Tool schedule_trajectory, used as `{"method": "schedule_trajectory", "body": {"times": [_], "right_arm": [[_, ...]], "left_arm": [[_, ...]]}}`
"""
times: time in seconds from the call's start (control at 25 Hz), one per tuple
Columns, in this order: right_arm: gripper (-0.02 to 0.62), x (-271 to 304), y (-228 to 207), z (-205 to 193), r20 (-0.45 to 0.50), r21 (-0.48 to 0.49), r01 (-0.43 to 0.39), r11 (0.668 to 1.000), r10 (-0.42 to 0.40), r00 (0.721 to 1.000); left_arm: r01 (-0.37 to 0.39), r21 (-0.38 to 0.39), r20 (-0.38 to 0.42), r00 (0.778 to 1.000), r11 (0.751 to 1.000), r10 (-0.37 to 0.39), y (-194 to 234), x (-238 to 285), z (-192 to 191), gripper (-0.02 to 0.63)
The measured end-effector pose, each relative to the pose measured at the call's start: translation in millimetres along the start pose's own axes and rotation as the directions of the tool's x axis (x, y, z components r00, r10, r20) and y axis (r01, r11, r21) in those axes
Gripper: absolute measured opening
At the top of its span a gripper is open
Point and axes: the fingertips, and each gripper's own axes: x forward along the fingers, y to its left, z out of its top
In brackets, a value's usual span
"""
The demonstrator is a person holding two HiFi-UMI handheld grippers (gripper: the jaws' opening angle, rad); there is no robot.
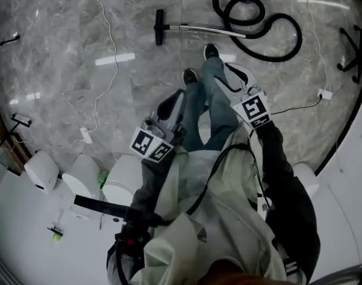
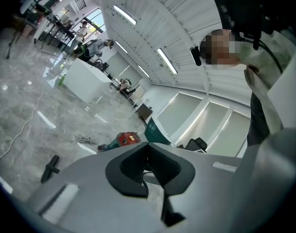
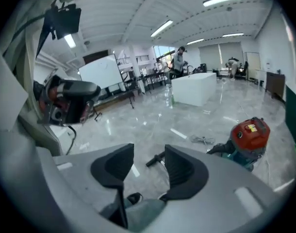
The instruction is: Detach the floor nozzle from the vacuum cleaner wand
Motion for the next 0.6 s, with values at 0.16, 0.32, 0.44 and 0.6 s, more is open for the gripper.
{"method": "schedule_trajectory", "body": {"times": [0.16, 0.32, 0.44, 0.6], "right_arm": [[0.19, 107.7, -77.6, -97.3, -0.219, -0.155, 0.015, 0.988, -0.049, 0.975], [0.19, 212.5, -138.9, -195.6, -0.38, -0.322, -0.057, 0.945, -0.074, 0.922], [0.19, 290.9, -162.4, -266.4, -0.49, -0.349, -0.153, 0.925, -0.041, 0.871], [0.19, 363.7, -165.7, -332.8, -0.61, -0.363, -0.292, 0.885, 0.011, 0.793]], "left_arm": [[-0.138, -0.019, 0.0, 0.99, 0.99, 0.138, 99.5, 30.8, -60.4, -0.008], [-0.274, -0.048, 0.012, 0.961, 0.961, 0.275, 182.2, 43.9, -120.0, -0.008], [-0.356, -0.097, 0.033, 0.932, 0.93, 0.36, 230.7, 39.7, -157.1, -0.008], [-0.394, -0.128, 0.047, 0.914, 0.91, 0.403, 261.2, 32.2, -190.8, -0.008]]}}
